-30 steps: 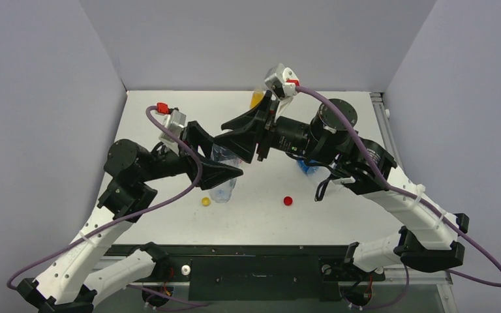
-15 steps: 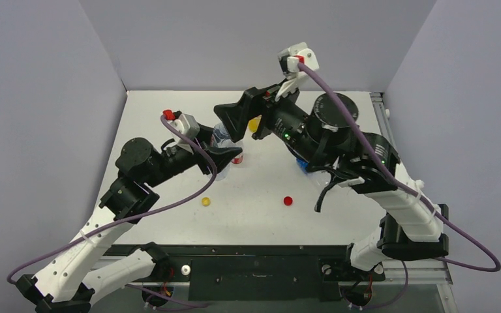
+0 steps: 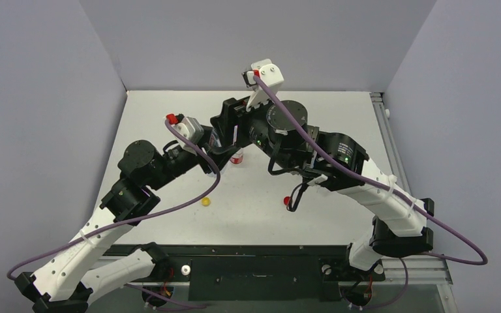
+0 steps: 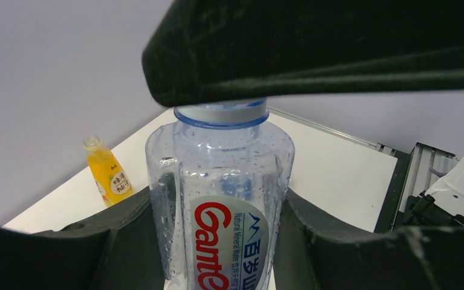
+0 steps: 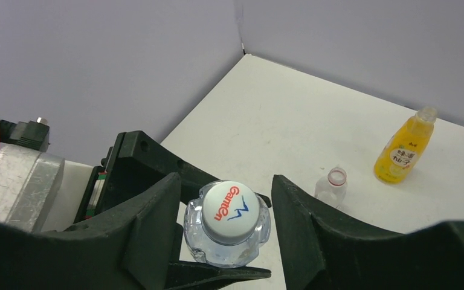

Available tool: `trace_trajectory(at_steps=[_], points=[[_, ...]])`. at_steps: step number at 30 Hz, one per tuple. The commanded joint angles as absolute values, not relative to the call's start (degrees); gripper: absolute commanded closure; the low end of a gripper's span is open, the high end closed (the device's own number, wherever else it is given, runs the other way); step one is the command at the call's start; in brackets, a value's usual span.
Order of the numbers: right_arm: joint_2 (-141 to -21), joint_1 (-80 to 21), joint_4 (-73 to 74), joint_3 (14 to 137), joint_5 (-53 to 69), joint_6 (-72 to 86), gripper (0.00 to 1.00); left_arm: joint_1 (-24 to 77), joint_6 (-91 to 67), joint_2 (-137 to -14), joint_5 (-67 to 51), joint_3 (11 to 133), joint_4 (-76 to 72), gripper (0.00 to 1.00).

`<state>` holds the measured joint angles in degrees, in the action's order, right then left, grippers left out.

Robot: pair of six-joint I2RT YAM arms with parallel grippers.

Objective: Unscrew the bottle caps

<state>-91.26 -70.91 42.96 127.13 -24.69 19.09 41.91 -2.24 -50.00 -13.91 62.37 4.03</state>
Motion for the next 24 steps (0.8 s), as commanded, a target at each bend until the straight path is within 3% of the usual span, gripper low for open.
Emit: trace_trajectory(at_steps=[1,12,15,18,24], points=[[-88.80,-69.90,40.23,123.87,-25.69,20.61,0.48,42.25,-2.19,-49.38,-12.66,63.05,1.99,0.98],[-86.46,-68.51,36.43,118.86,-24.49,21.82,0.61,42.35,-2.90,-49.53,-13.27,63.38,2.20,0.99],[-85.51,-68.54,34.98,118.21,-24.05,21.36,0.51,42.52,-2.90,-49.44,-13.21,63.14,2.37,0.98],[-85.12,-68.53,34.06,118.13,-23.66,21.19,0.49,42.74,-3.01,-49.54,-13.19,63.13,2.41,0.98],[-85.56,-68.49,33.79,117.72,-21.76,21.71,0.64,42.86,-3.25,-49.71,-13.18,63.42,2.20,0.98]])
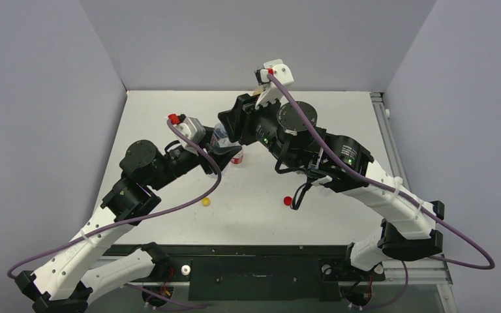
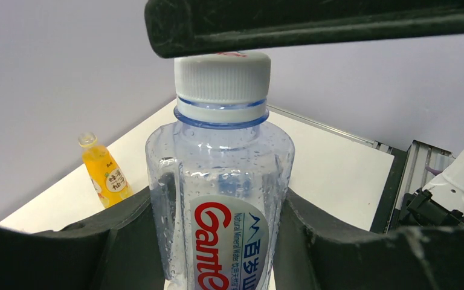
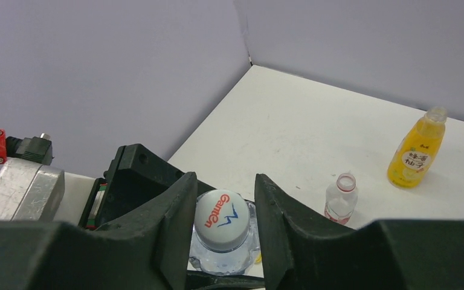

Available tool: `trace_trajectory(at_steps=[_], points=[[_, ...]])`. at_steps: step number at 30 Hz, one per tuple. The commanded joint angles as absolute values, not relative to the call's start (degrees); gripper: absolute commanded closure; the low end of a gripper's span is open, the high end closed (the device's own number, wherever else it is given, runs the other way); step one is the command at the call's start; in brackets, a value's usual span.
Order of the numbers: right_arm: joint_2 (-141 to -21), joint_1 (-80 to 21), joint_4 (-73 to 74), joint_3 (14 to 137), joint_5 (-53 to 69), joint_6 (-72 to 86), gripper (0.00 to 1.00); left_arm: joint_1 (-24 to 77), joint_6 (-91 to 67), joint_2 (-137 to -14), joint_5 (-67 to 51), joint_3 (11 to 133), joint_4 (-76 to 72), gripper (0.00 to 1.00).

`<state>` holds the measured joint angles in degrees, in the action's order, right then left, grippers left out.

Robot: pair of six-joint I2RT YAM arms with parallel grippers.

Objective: Unscrew the bottle caps

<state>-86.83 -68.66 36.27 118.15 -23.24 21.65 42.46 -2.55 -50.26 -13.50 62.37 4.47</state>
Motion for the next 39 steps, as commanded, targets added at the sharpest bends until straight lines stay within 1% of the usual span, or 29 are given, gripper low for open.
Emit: trace_trajectory(at_steps=[1,2,4,5,7,8,11,16,20,28,30,31,32,33,36,38,39], points=[[-85.58,-68.48,33.86,117.72,-21.30,21.75,0.67,42.82,-3.25,-49.80,-13.18,63.56,2.20,0.98],[-85.69,-68.47,34.09,117.69,-21.11,21.85,0.67,42.81,-3.25,-49.82,-13.23,63.60,2.20,0.98],[-85.89,-68.31,34.65,117.79,-20.09,21.88,0.60,42.80,-3.33,-49.83,-13.38,63.71,2.20,0.98],[-85.97,-68.21,34.86,117.82,-19.85,21.93,0.52,42.80,-3.33,-49.83,-13.46,63.76,2.20,0.98],[-86.06,-68.20,35.14,117.78,-19.58,22.18,0.43,42.80,-3.34,-49.83,-13.45,63.78,2.21,0.98],[-86.16,-68.20,35.11,117.64,-19.54,22.21,0.40,42.80,-3.34,-49.83,-13.45,63.79,2.20,0.98],[-86.43,-67.99,35.20,117.64,-19.32,22.58,0.40,42.87,-3.42,-49.83,-13.51,63.94,2.20,0.98],[-86.84,-67.46,35.48,117.64,-18.39,22.78,0.50,42.81,-3.71,-49.83,-13.54,64.29,2.11,0.98],[-87.47,-67.13,35.92,117.86,-17.29,22.80,0.53,42.85,-4.21,-49.81,-13.67,64.77,2.02,0.98],[-88.42,-66.96,37.03,118.79,-16.42,22.59,0.54,42.85,-5.58,-50.01,-13.85,65.82,1.42,0.98],[-88.26,-66.94,36.71,118.59,-16.81,22.62,0.61,42.90,-5.69,-49.94,-13.96,65.74,1.52,0.98],[-87.81,-66.91,36.46,118.00,-17.23,22.60,0.68,42.85,-5.71,-49.93,-14.01,65.63,1.59,0.98],[-87.19,-66.89,35.77,117.37,-17.36,22.66,0.71,42.87,-5.76,-49.88,-14.05,65.56,1.69,0.99],[-86.79,-66.93,35.55,117.09,-17.68,22.67,0.76,42.84,-5.78,-49.81,-14.10,65.32,1.73,0.99],[-85.26,-66.91,34.56,116.39,-17.96,21.92,0.84,42.83,-5.99,-49.68,-14.47,64.95,1.91,0.99],[-84.51,-66.95,34.14,116.48,-17.62,20.98,0.93,42.92,-6.49,-49.57,-14.95,64.81,1.89,0.98],[-84.13,-66.90,33.74,116.47,-16.82,19.81,0.95,42.86,-6.76,-49.53,-15.21,64.65,1.82,0.99]])
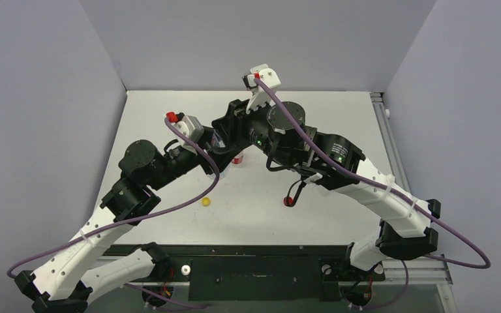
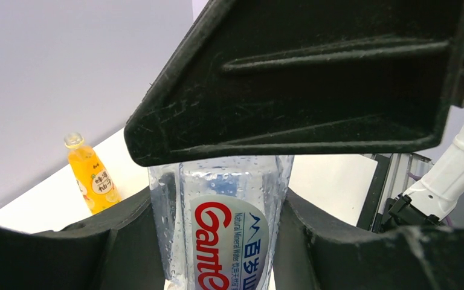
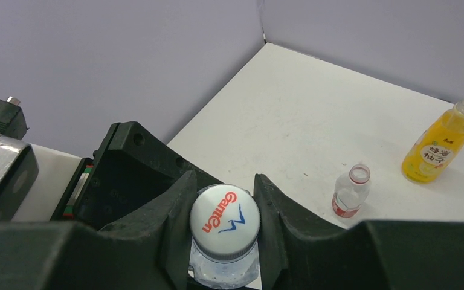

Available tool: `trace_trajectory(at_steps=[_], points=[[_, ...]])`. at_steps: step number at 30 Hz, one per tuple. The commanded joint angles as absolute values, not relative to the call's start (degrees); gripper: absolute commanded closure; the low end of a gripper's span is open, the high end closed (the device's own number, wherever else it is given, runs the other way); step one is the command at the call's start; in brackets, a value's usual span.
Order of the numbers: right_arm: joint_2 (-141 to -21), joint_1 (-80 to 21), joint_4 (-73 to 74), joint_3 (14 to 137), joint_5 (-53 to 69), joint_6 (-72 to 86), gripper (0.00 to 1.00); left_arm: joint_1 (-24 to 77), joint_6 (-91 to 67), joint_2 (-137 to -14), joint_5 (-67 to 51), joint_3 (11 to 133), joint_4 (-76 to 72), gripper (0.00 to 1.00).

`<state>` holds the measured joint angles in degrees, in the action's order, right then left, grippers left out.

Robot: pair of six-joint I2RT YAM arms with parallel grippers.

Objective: Unscrew the bottle caps

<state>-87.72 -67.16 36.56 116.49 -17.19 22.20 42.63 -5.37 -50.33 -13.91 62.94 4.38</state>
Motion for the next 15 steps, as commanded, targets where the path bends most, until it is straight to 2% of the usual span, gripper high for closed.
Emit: trace_trajectory(at_steps=[1,5,7,9,15], points=[[-83.26,-66.85,33.35,116.11,-16.10,19.22,0.99,42.86,-7.49,-49.46,-16.06,64.52,1.55,0.98],[-78.75,-65.12,28.60,112.10,-3.50,16.09,1.00,42.83,-12.11,-49.08,-22.19,64.27,-0.71,0.98],[-76.13,-64.01,24.81,109.18,11.47,15.36,1.00,42.66,-15.37,-49.08,-26.86,64.65,-1.76,0.97],[-73.57,-63.71,20.75,105.99,19.23,14.82,1.00,42.63,-18.72,-49.31,-31.73,65.10,-2.43,0.97],[-71.10,-63.46,16.99,103.49,28.75,14.77,1.00,42.76,-24.12,-50.10,-40.04,66.75,-2.77,0.97]])
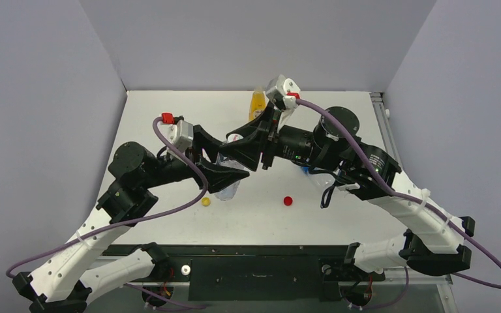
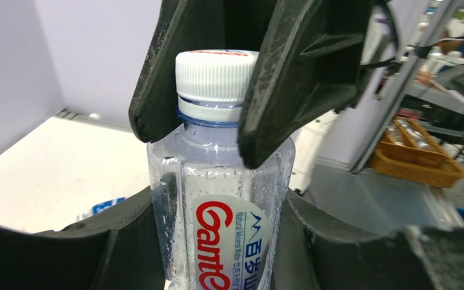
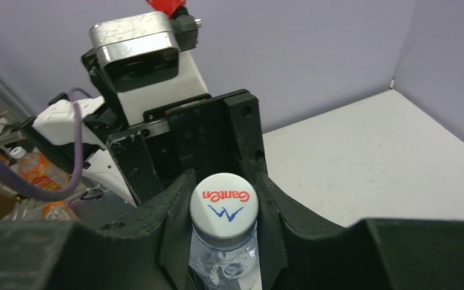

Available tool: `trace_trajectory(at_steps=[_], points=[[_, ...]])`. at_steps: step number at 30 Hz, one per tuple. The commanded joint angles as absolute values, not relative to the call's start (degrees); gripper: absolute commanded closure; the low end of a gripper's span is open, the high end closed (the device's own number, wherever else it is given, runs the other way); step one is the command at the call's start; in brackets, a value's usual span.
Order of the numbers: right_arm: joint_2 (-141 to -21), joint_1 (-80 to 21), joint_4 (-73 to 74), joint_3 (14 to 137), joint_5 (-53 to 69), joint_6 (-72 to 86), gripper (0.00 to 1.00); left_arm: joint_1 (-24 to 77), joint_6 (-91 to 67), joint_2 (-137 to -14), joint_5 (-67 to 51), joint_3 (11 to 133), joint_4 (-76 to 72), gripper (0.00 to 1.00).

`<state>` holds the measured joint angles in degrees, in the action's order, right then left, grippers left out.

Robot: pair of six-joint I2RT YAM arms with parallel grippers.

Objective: Unscrew the bottle caps

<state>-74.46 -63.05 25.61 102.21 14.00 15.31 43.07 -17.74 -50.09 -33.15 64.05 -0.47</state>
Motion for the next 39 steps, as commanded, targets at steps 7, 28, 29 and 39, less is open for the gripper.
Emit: trace_trajectory(at_steps=[7,28,29,39], points=[[-72.90,-64.56,26.14,107.82,14.56,13.37,0.65,42.69,-20.94,-50.20,-38.75,66.58,-1.72,0.97],[-88.32,-70.18,39.43,124.38,-21.25,21.22,0.32,42.80,-5.87,-49.64,-15.01,63.96,2.31,0.97],[-88.46,-70.12,39.45,124.37,-21.09,21.32,0.39,42.80,-5.96,-49.65,-15.02,64.01,2.30,0.97],[-86.45,-69.81,37.42,121.37,-19.54,21.62,0.96,42.85,-8.12,-49.53,-16.48,63.99,1.45,0.97]])
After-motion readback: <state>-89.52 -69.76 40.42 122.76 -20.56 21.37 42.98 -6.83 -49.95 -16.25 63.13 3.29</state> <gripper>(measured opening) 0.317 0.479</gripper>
